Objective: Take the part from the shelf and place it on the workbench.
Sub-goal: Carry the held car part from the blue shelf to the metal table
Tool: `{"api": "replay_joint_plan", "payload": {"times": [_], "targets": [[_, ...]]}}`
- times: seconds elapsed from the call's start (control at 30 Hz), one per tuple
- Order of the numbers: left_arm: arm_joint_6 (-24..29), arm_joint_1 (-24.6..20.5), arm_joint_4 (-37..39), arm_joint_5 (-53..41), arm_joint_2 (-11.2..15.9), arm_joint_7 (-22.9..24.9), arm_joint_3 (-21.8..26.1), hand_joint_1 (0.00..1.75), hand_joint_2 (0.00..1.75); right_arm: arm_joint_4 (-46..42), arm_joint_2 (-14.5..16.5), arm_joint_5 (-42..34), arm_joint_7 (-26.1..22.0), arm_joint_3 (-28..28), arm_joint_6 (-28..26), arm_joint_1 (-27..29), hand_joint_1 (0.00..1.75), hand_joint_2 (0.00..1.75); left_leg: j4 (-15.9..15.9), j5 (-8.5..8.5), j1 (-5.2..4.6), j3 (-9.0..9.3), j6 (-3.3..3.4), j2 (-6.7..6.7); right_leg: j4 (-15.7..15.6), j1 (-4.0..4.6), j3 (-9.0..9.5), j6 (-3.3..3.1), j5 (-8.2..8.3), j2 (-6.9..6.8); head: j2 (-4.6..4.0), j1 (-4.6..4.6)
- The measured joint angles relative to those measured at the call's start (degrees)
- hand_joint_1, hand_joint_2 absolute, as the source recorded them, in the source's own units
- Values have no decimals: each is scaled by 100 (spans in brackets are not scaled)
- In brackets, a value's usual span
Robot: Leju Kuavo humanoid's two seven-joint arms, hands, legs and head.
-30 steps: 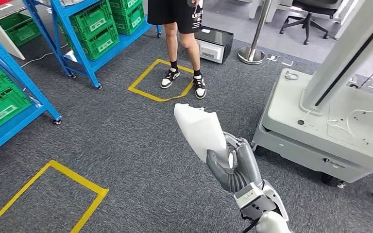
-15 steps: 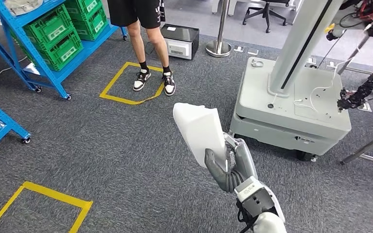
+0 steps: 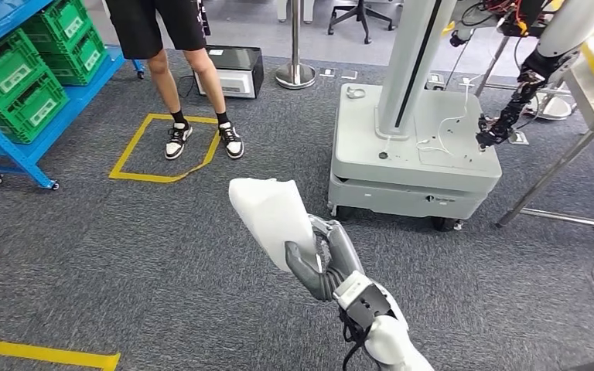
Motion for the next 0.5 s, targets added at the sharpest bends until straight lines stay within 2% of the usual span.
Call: {"api": "replay_joint_plan", "payload": {"times": [0.03,0.07,0.1,0.13,0.17,0.2,0.23,0.27,0.3,0.33,0.4,0.43,0.47,0.5], "targets": [[0,-7,0,-19,-13,31,10,0,175,16,15,-1,46,10,22,-25,175,175,-9,20,4,11,33,59,-12,-5,-14,41,18,53,0,0],[-3,-11,-1,-44,-28,57,17,0,175,22,21,-12,82,12,41,-31,175,175,-26,39,10,25,71,120,9,-2,-32,72,8,18,0,2],[-10,-9,-1,-68,-42,68,19,0,175,24,24,-38,95,10,67,-35,175,175,-47,59,20,30,112,186,105,7,-85,98,-52,-96,0,14],[-22,-3,-1,-86,-55,70,20,0,175,30,24,-81,86,6,101,-46,175,175,-68,73,28,33,145,259,312,18,-187,120,-177,-254,0,26],[-41,6,-1,-97,-62,65,22,0,175,45,24,-133,61,-7,139,-57,175,175,-73,75,20,32,166,335,633,21,-342,138,-353,-438,0,37],[-59,15,0,-102,-65,55,24,0,175,72,24,-183,26,-28,180,-71,175,175,-70,71,12,26,181,415,1026,19,-537,160,-538,-554,0,46],[-74,20,1,-104,-67,44,27,0,175,108,21,-216,-8,-55,211,-78,175,175,-64,65,5,20,188,499,1373,12,-709,178,-668,-607,0,46],[-84,21,1,-105,-68,33,30,0,175,147,18,-232,-37,-86,229,-78,175,175,-57,58,1,16,191,582,1566,6,-803,188,-703,-633,0,46],[-87,17,1,-106,-69,25,32,0,175,182,15,-238,-57,-116,243,-78,175,175,-49,50,0,15,190,663,1543,2,-787,193,-636,-652,0,47],[-90,10,1,-109,-71,21,33,0,175,206,11,-229,-69,-142,244,-78,175,175,-39,39,1,16,183,737,1285,1,-646,189,-483,-685,0,47],[-76,-4,0,-136,-77,59,34,0,175,220,8,-170,-79,-175,214,-83,175,175,-13,6,-12,26,146,867,500,16,-217,160,-174,-884,0,44],[-53,-10,0,-155,-79,96,34,0,175,203,6,-124,-63,-181,183,-83,175,175,-3,-15,-22,30,117,922,218,28,-73,130,-93,-973,0,44],[-22,-16,0,-172,-79,141,35,0,175,171,3,-75,-26,-181,152,-81,175,175,1,-32,-31,44,81,972,67,45,-8,96,-66,-1028,0,45],[9,-22,0,-182,-79,183,36,0,175,127,-4,-38,30,-181,123,-72,175,175,-6,-42,-37,63,45,1022,44,61,-22,60,-71,-1011,0,44]]}}
